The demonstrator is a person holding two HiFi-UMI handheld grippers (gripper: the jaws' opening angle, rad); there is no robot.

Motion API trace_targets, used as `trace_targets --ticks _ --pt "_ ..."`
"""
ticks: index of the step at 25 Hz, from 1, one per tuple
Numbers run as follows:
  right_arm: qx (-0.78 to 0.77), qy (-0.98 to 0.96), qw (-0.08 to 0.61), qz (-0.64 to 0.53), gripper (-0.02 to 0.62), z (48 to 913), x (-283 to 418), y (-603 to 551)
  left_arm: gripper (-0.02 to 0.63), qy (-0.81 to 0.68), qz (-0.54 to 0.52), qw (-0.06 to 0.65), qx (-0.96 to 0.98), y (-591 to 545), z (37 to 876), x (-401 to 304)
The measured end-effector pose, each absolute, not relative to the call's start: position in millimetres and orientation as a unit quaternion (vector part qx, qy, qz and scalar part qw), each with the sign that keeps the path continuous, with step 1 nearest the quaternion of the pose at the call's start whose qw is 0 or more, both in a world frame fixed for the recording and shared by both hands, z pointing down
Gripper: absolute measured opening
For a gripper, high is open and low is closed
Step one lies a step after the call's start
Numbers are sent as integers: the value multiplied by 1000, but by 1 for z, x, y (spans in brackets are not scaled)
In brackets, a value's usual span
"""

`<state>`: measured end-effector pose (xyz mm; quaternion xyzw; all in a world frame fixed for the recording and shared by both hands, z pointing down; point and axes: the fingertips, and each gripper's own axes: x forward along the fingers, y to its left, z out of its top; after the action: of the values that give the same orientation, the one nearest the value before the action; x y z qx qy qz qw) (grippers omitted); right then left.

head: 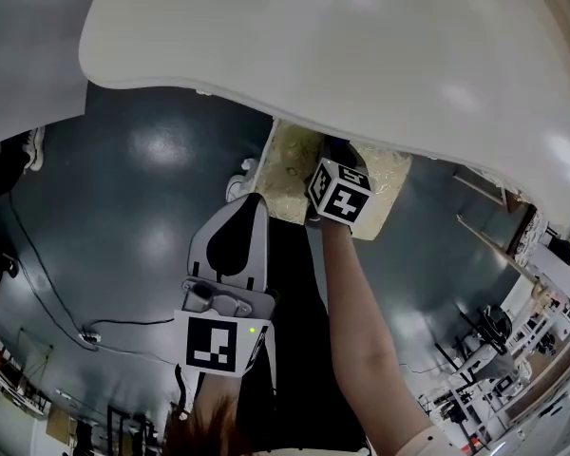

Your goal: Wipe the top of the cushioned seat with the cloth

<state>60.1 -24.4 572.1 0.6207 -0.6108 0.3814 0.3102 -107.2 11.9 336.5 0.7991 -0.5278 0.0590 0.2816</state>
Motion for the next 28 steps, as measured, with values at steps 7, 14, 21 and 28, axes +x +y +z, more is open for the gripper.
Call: trace_targets --ticks 7,14,21,28 --pt "620 -613 306 381 61 571 48 -29 -2 -538 56 284 792 14 337 -120" --pt "608 -627 299 384 61 573 26 -35 -2 -545 55 284 787 16 340 -128" --pt "592 -643 304 379 61 574 7 -40 -2 -553 54 284 782 18 341 -136" --pt "590 -646 304 378 61 574 2 -43 -2 -558 54 285 777 19 341 -139"
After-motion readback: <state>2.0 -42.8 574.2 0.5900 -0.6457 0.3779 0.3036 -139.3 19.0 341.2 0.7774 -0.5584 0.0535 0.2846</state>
